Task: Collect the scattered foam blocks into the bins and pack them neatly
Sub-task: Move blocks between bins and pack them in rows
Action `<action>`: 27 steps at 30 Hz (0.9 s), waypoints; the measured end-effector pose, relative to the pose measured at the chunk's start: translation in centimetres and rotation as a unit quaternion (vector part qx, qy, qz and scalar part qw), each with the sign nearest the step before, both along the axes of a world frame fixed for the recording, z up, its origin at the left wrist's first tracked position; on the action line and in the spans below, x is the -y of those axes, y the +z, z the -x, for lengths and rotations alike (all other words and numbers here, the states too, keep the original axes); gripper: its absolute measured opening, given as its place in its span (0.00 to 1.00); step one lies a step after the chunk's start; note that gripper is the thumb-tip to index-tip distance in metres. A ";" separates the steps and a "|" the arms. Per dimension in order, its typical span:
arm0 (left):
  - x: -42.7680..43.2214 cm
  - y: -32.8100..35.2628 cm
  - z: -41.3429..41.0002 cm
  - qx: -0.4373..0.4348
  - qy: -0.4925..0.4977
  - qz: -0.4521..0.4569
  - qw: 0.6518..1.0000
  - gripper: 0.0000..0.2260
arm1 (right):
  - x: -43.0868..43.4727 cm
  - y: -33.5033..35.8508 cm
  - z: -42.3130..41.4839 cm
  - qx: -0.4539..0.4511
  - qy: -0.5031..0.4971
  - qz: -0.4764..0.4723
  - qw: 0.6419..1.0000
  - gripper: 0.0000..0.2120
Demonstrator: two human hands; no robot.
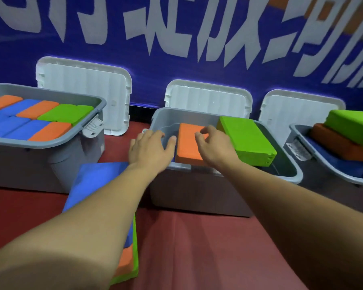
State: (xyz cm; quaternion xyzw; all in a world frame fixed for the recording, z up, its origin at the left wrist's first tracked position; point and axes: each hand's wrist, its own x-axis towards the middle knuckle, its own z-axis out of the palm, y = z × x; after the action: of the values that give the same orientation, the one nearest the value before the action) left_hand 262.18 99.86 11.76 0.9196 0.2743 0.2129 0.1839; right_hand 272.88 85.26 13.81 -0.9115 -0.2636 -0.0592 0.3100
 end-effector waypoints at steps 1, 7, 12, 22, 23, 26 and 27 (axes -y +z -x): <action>0.6 -0.2 -0.8 -0.011 -0.008 0.006 1.000 0.24 | 0.3 -0.3 -0.7 -0.007 -0.015 -0.005 1.000 0.20; 2.3 -2.5 -3.7 -0.089 -0.012 0.076 0.993 0.25 | 0.7 -2.6 -2.7 -0.059 -0.024 -0.002 0.998 0.21; 2.8 -2.7 -5.3 -0.211 0.032 0.018 0.977 0.28 | -0.1 -4.2 -3.4 -0.103 -0.022 0.008 0.994 0.20; 4.1 -2.0 -5.0 -0.235 0.030 0.043 0.971 0.30 | -0.6 -4.7 -4.9 -0.234 -0.081 0.073 0.966 0.25; 3.8 -2.0 -5.7 -0.233 0.028 0.057 0.970 0.30 | -0.7 -4.8 -5.1 -0.240 -0.078 0.088 0.964 0.25; 3.3 -2.0 -7.3 -0.217 0.008 0.105 0.970 0.30 | -0.8 -4.9 -5.2 -0.253 -0.072 0.113 0.958 0.25; 3.0 -2.2 -7.6 -0.213 0.003 0.117 0.970 0.31 | -0.7 -5.0 -5.4 -0.254 -0.074 0.117 0.957 0.25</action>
State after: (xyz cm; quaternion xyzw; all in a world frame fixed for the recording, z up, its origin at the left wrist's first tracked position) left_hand 269.81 96.83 9.53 0.9149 0.3332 -0.0213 0.2268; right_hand 278.31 85.91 8.85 -0.9434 -0.1132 0.1832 0.2524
